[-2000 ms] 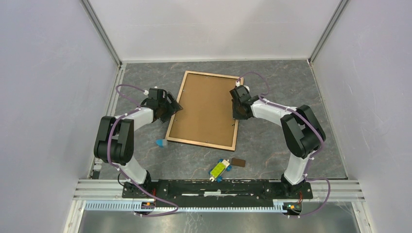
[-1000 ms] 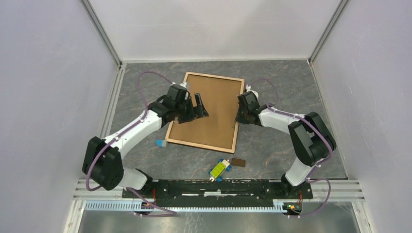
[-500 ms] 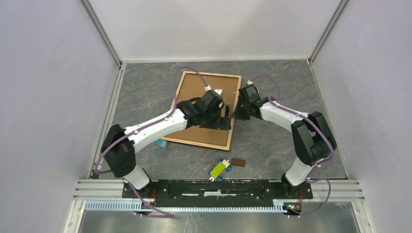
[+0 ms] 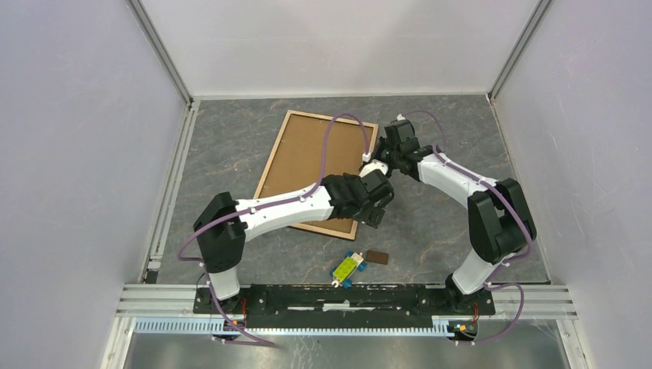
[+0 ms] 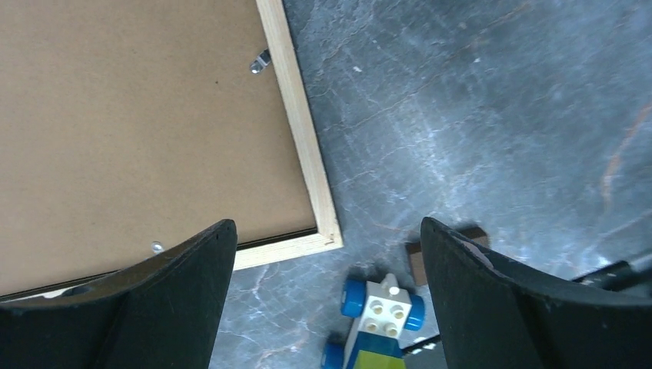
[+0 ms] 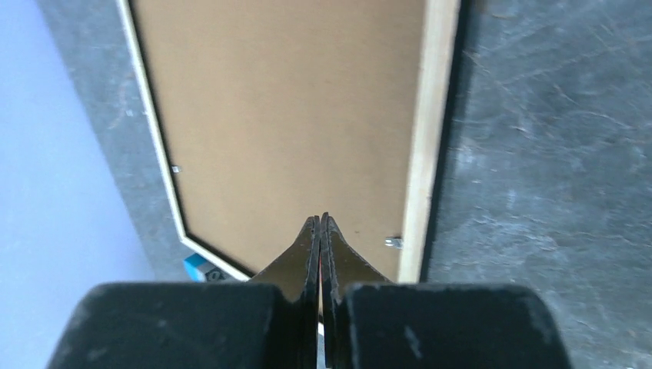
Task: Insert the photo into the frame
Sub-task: Install the photo frame at the center of the board, then adjust the photo frame at the center of the board.
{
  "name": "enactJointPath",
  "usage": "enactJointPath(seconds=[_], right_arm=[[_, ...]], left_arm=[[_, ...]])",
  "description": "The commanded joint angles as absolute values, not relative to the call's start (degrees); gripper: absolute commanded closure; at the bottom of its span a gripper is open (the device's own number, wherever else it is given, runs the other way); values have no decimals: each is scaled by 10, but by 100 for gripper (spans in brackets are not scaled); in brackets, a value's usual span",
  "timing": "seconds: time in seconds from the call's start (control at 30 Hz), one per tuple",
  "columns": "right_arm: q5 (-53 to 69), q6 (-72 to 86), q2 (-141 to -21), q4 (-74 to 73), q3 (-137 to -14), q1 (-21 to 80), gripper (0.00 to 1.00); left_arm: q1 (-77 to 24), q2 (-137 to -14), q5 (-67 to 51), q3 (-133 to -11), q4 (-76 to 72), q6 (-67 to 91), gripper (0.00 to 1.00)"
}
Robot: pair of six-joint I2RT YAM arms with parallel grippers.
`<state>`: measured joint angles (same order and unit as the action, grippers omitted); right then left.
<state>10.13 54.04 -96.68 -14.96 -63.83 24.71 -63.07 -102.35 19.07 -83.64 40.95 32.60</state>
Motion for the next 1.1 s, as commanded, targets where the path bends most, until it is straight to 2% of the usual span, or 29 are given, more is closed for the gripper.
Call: enactJointPath(seconds=[0.0, 0.1, 0.2, 0.27, 0.33, 0.37, 0.4, 0.5, 0.53, 0.67, 0.9, 1.0, 1.07], right_arm=[[128, 549, -936, -131, -680, 245, 100], [130, 512, -938, -138, -686, 244, 100], [148, 453, -944, -127, -675, 232, 99], [184, 394, -950, -91, -663, 228, 84], [182, 349, -958, -100, -665, 224, 75], [171, 323, -961, -113, -666, 222, 66], [166, 304, -963, -115, -665, 219, 52], [185, 229, -987, -127, -678, 217, 6], [184, 201, -1002, -160, -699, 218, 2], [155, 145, -1030, -218, -730, 221, 2], [90, 178, -1071, -299, -792, 218, 2], [170, 158, -1116, -340, -841, 210, 2], [208, 163, -1154, -372, -872, 208, 14]], left_arm=[[-646, -1040, 282, -843, 422, 250, 5], [-649, -1034, 312, -841, 450, 271, 3], [-645, -971, 270, -794, 403, 284, 1], [-643, -939, 263, -772, 385, 288, 0], [-638, -916, 264, -761, 382, 280, 0], [-634, -906, 265, -757, 383, 275, 0], [-627, -896, 260, -752, 385, 270, 0], [-599, -869, 232, -727, 372, 264, 0], [-586, -860, 217, -714, 365, 265, 0], [-543, -833, 164, -663, 320, 264, 0], [-493, -830, 95, -631, 294, 234, 0], [-478, -815, 72, -615, 286, 229, 0], [-474, -807, 62, -608, 282, 235, 0]])
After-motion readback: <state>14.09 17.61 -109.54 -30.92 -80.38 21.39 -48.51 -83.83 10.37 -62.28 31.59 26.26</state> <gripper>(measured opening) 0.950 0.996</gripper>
